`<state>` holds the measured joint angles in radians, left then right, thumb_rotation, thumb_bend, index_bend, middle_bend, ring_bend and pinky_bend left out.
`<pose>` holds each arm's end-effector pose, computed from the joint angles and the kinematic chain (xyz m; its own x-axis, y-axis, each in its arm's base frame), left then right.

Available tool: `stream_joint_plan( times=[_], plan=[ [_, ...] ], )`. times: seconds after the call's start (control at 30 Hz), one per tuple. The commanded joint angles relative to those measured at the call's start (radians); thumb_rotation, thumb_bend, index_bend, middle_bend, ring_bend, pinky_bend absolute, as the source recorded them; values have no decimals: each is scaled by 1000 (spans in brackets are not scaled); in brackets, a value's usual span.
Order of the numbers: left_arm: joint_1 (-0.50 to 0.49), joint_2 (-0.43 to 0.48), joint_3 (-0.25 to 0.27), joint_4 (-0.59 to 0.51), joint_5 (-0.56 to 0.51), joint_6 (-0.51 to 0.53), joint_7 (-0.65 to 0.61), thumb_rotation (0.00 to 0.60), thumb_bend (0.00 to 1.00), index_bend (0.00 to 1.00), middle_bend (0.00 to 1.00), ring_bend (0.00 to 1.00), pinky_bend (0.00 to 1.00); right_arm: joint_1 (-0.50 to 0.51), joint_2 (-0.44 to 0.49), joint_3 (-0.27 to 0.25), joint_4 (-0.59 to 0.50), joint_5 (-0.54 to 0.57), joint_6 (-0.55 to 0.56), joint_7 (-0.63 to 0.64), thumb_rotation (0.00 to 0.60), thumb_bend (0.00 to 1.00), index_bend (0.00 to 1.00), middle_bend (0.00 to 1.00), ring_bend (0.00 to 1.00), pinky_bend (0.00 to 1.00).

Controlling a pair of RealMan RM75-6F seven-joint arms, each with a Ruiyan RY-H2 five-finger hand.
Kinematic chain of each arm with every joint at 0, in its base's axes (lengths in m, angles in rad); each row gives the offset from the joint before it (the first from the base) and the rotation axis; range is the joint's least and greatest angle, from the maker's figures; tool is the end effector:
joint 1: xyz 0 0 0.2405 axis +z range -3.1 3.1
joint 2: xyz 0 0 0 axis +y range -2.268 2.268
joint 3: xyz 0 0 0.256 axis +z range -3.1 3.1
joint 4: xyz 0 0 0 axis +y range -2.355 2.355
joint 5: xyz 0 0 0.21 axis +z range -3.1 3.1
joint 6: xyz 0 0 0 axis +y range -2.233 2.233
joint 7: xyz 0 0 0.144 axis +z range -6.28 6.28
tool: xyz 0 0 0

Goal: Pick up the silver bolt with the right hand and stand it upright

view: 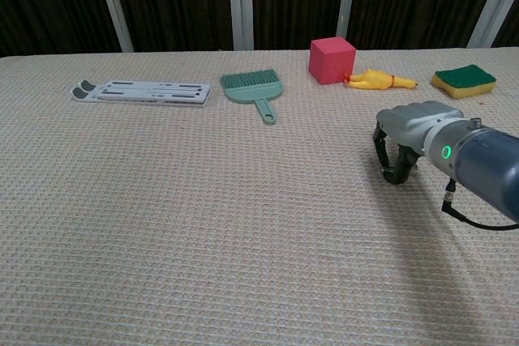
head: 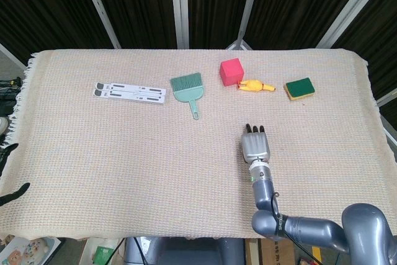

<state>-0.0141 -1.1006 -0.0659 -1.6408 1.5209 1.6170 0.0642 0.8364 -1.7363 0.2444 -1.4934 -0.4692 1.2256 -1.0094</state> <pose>-0.3073 0.1611 0.1808 0.4457 -0.1148 0.8878 0.8951 0.0396 -0.4442 -0.1483 -0.3427 -0.0481 0.6138 -0.3572 0.7041 -0.7645 -0.0461 0.6430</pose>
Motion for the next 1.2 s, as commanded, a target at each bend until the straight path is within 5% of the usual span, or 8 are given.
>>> stream_joint_plan(
  times=[0.03,0.43,1.2],
  plan=[
    [0,1,-1,0,-1,0,-1,600,232,168,1,0,0,-6,20,6,-25,-17,-3,24,600,387,652,151,178,151],
    [2,1,2,-3,3,2,1,600,232,168,1,0,0,-20,100,15,-125,-23,-12,71,600,388,652,154,181,151],
    [1,-3,1,-5,1,-1,13,600,232,168,0,0,0,-2,182,30,-157,70,-65,125,600,388,652,154,182,151]
  ],
)
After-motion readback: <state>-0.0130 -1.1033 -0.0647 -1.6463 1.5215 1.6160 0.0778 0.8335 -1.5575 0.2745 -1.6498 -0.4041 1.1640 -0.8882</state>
